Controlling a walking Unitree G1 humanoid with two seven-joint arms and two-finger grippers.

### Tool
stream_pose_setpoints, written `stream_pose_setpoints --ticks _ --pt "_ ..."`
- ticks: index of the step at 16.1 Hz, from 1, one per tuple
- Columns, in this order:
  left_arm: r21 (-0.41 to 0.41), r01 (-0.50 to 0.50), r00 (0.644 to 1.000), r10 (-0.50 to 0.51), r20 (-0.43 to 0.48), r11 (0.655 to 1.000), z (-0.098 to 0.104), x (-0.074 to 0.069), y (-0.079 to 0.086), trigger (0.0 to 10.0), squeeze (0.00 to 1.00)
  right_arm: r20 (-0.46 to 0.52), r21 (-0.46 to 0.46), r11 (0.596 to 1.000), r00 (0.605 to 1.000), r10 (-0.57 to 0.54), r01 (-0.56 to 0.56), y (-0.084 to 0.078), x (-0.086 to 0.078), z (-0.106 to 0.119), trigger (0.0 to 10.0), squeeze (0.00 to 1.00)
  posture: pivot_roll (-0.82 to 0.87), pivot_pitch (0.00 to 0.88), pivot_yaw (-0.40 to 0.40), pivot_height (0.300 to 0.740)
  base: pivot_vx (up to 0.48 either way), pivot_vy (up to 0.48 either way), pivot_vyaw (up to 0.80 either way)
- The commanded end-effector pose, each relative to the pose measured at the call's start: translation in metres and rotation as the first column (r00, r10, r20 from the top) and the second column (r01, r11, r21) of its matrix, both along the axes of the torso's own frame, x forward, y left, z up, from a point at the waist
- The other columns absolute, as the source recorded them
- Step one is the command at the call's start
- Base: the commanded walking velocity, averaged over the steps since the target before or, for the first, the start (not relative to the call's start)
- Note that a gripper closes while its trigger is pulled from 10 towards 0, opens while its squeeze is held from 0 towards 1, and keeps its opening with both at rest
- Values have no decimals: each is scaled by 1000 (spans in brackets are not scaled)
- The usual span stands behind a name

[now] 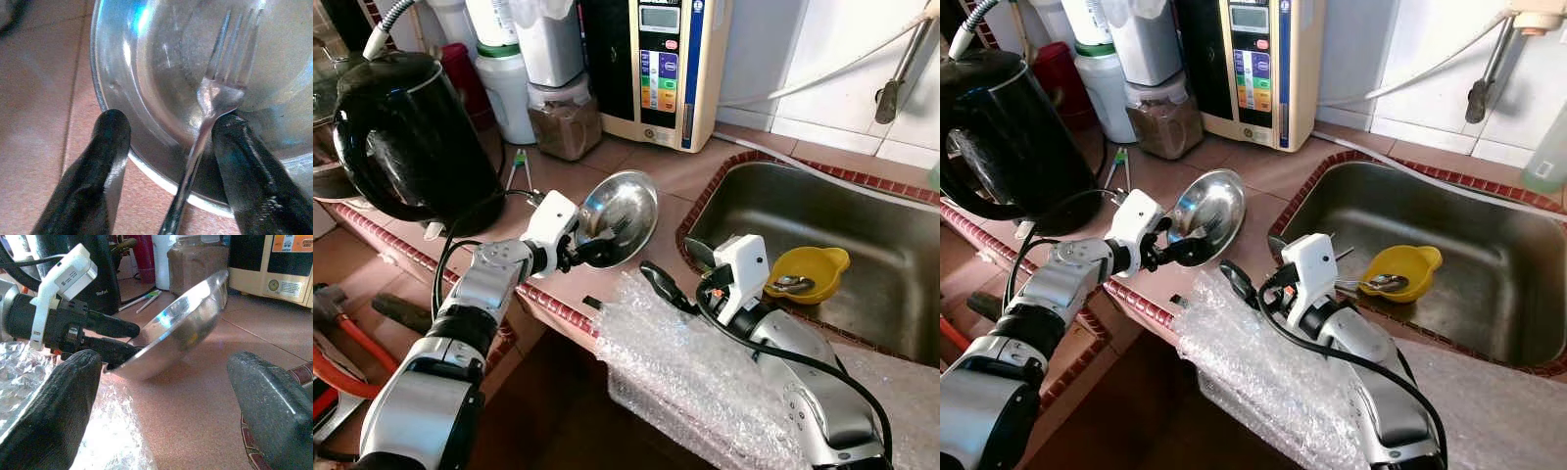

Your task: Kitchen organization

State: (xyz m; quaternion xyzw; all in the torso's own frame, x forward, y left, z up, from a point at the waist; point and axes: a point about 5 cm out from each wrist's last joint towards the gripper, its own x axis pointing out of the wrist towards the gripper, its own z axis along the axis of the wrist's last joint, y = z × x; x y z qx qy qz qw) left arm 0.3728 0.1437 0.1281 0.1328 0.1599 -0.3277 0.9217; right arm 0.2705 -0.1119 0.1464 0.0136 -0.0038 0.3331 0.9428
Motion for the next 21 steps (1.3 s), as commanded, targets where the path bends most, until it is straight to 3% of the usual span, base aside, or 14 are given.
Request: stream_pose_setpoints --ticks 1,3,6,15,18,21 --pt "36 18 997 -15 -80 999 -10 -5 3 0 0 7 -2 1000 1000 8 -8 2 0 4 10000 0 -117 40 98 740 0 0 0" --pt "98 78 991 -66 -116 992 -12 -8 6 0 0 -5 13 998 998 59 -59 5 -3 4 10000 0 -115 41 96 740 0 0 0" --pt "154 71 991 -52 -127 986 -10 -7 14 0 0 -16 29 993 993 117 -116 6 -7 5 10000 0 -113 42 94 740 0 0 0" --pt "267 21 994 9 -109 963 -6 -5 35 0 0 -18 -2 998 998 55 -55 -1 0 3 10000 0 -103 46 99 740 0 0 0" --pt "342 29 996 1 -87 939 -4 -4 40 0 0 -17 -5 999 999 51 -51 -2 1 3 10000 0 -102 45 99 740 0 0 0" --pt "421 -41 999 24 47 906 17 6 43 0 0 -6 -13 999 999 33 -34 -3 4 4 10000 0 -102 45 99 740 0 0 0"
